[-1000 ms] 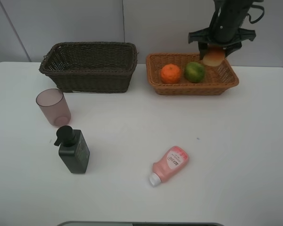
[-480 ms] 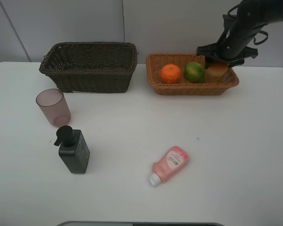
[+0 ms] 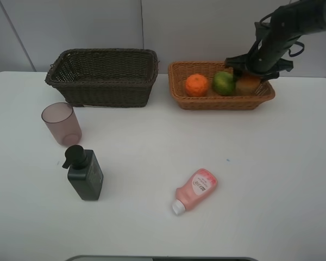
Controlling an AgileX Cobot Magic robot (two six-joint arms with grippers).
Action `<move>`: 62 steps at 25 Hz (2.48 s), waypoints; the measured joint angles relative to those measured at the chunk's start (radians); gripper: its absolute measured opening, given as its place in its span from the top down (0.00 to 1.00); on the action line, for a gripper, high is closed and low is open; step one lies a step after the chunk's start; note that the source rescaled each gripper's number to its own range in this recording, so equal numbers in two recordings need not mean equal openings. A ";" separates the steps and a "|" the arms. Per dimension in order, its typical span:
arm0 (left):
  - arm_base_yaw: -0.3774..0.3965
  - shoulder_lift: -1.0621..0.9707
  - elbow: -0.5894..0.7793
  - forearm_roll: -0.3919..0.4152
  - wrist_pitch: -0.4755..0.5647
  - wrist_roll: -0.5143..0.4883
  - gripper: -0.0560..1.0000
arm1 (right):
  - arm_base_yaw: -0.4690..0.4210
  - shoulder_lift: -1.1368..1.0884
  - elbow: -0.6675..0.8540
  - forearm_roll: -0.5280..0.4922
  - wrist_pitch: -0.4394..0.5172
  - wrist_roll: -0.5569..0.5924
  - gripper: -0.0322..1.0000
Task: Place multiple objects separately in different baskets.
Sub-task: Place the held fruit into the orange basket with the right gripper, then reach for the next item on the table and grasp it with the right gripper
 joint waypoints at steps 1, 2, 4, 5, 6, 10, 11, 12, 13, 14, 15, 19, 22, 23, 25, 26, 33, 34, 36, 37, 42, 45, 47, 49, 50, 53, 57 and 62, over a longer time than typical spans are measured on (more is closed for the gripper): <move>0.000 0.000 0.000 0.000 0.000 0.000 0.04 | 0.000 0.000 0.000 0.000 -0.002 0.000 0.32; 0.000 0.000 0.000 0.000 0.000 0.000 0.04 | 0.000 0.000 0.000 0.000 -0.002 0.000 0.21; 0.000 0.000 0.000 0.000 0.000 0.000 0.04 | 0.000 0.000 0.000 0.000 -0.002 0.000 0.11; 0.000 0.000 0.000 0.000 0.000 0.000 0.04 | 0.000 0.000 0.000 0.000 -0.002 0.000 0.08; 0.000 0.000 0.000 0.000 0.000 0.000 0.04 | 0.000 0.000 0.000 0.000 -0.002 0.000 0.07; 0.000 0.000 0.000 0.000 0.000 0.000 0.04 | 0.000 -0.008 0.000 0.000 0.008 0.000 0.04; 0.000 0.000 0.000 0.000 0.000 0.000 0.04 | 0.000 -0.017 0.000 0.001 0.021 0.000 0.04; 0.000 0.000 0.000 0.000 0.000 0.000 0.04 | 0.001 -0.030 0.000 0.004 0.037 0.000 0.04; 0.000 0.000 0.000 0.000 0.000 0.000 0.04 | 0.003 -0.043 0.000 0.010 0.052 0.000 0.04; 0.000 0.000 0.000 0.000 0.000 0.000 0.04 | 0.007 -0.062 0.000 0.017 0.075 0.000 0.04; 0.000 0.000 0.000 0.000 0.000 0.000 0.04 | 0.013 -0.083 0.005 0.028 0.091 0.000 0.04; 0.000 0.000 0.000 0.000 0.000 0.000 0.04 | 0.056 -0.179 0.090 0.084 0.107 0.000 0.04; 0.000 0.000 0.000 0.000 0.000 0.000 0.04 | 0.085 -0.253 0.196 0.142 0.101 0.002 0.04; 0.000 0.000 0.000 0.000 0.000 0.000 0.04 | 0.097 -0.278 0.233 0.159 0.100 0.008 0.04; 0.000 0.000 0.000 0.000 0.000 0.000 0.04 | 0.127 -0.324 0.294 0.173 0.101 0.033 0.04; 0.000 0.000 0.000 0.000 0.000 0.000 0.04 | 0.142 -0.348 0.323 0.177 0.103 0.050 0.04; 0.000 0.000 0.000 0.000 0.000 0.000 0.04 | 0.291 -0.448 0.431 0.183 0.160 0.227 0.04; 0.000 0.000 0.000 0.000 0.000 0.000 0.04 | 0.314 -0.455 0.440 0.183 0.176 0.255 0.04; 0.000 0.000 0.000 0.000 0.000 0.000 0.04 | 0.365 -0.459 0.460 0.183 0.209 0.319 0.04; 0.000 0.000 0.000 0.000 0.000 0.000 0.04 | 0.385 -0.459 0.469 0.183 0.225 0.347 0.04; 0.000 0.000 0.000 0.000 0.000 0.000 0.04 | 0.506 -0.459 0.535 0.183 0.258 0.479 0.04; 0.000 0.000 0.000 0.000 0.000 0.000 0.04 | 0.572 -0.459 0.575 0.183 0.254 0.586 0.04; 0.000 0.000 0.000 0.000 0.000 0.000 0.04 | 0.611 -0.459 0.602 0.183 0.235 0.678 0.04; 0.000 0.000 0.000 0.000 0.000 0.000 0.04 | 0.643 -0.459 0.624 0.183 0.207 0.764 0.04; 0.000 0.000 0.000 0.000 0.000 0.000 0.04 | 0.660 -0.459 0.633 0.181 0.194 0.809 0.04; 0.000 0.000 0.000 0.000 0.000 0.000 0.04 | 0.698 -0.438 0.641 0.169 0.162 0.902 0.04; 0.000 0.000 0.000 0.000 0.000 0.000 0.04 | 0.714 -0.393 0.643 0.172 0.121 0.969 0.04; 0.000 0.000 0.000 0.000 0.000 0.000 0.04 | 0.714 -0.352 0.643 0.192 0.082 0.999 0.04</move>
